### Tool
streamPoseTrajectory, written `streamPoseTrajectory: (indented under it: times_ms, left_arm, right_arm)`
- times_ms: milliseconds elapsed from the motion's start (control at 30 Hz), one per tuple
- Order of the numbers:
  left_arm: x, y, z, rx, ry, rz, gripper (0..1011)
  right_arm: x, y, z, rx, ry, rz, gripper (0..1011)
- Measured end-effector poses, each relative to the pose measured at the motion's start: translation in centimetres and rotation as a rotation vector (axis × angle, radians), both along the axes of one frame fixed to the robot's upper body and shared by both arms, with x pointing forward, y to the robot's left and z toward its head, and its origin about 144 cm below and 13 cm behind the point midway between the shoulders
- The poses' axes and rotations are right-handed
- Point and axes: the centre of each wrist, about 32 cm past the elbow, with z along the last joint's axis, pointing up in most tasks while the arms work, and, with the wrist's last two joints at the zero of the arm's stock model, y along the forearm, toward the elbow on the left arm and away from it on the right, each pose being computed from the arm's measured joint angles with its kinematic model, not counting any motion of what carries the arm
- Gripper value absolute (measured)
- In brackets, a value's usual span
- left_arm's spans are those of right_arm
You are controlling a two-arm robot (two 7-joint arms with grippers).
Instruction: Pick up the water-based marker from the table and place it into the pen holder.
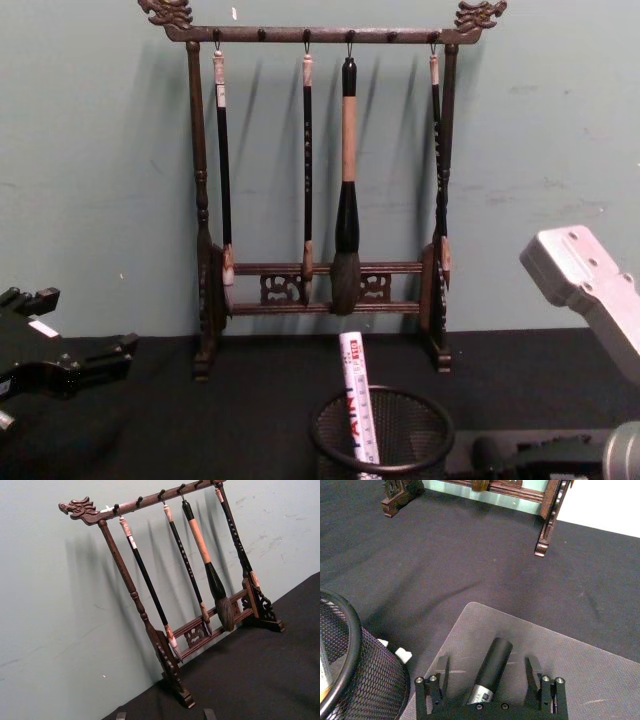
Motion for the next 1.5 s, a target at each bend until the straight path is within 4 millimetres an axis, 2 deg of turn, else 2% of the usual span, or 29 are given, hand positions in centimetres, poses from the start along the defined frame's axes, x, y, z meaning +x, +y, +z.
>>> streamPoseTrajectory:
  times_ms: [267,367,400,500,567,600,700,800,867,1267,1500]
  left_arm:
    - [0.0,0.0,0.0,0.000,0.000,0.000,1001]
    - [0.0,0.0,0.0,0.000,0.000,0.000,1001]
    - [0.0,0.0,0.0,0.000,0.000,0.000,1001]
    - [0.0,0.0,0.0,0.000,0.000,0.000,1001]
    - [0.0,0.0,0.0,0.000,0.000,0.000,1001]
    - [0.0,0.0,0.0,0.000,0.000,0.000,1001]
    - [0.0,0.0,0.0,0.000,0.000,0.000,1001]
    - [0.0,0.0,0.0,0.000,0.000,0.000,1001]
    - [0.0,0.0,0.0,0.000,0.000,0.000,1001]
    - [0.0,0.0,0.0,0.000,0.000,0.000,1001]
    - [0.0,0.0,0.0,0.000,0.000,0.000,1001]
  right_arm:
    - [0.0,0.0,0.0,0.000,-0.001,-0.001,859]
    - [0.0,0.0,0.0,0.000,-0.002,0.000,772]
    - [0.0,0.0,0.0,0.000,-0.002,0.000,716]
    - [0.0,0.0,0.0,0.000,-0.002,0.000,656]
    - [0.0,0.0,0.0,0.000,-0.002,-0.001,561]
    - [0.0,0.0,0.0,0.000,-0.002,-0.001,561]
    - [0.0,0.0,0.0,-0.001,-0.002,-0.001,413]
    - [0.0,0.0,0.0,-0.001,-0.002,-0.001,358]
    - [0.0,0.0,0.0,-0.001,-0.002,-0.001,269]
    - [-0.3,-0.2,0.6,0.039,-0.045,0.022,241]
    - [-1.2,-1.1,1.0,0.149,-0.213,0.074,241]
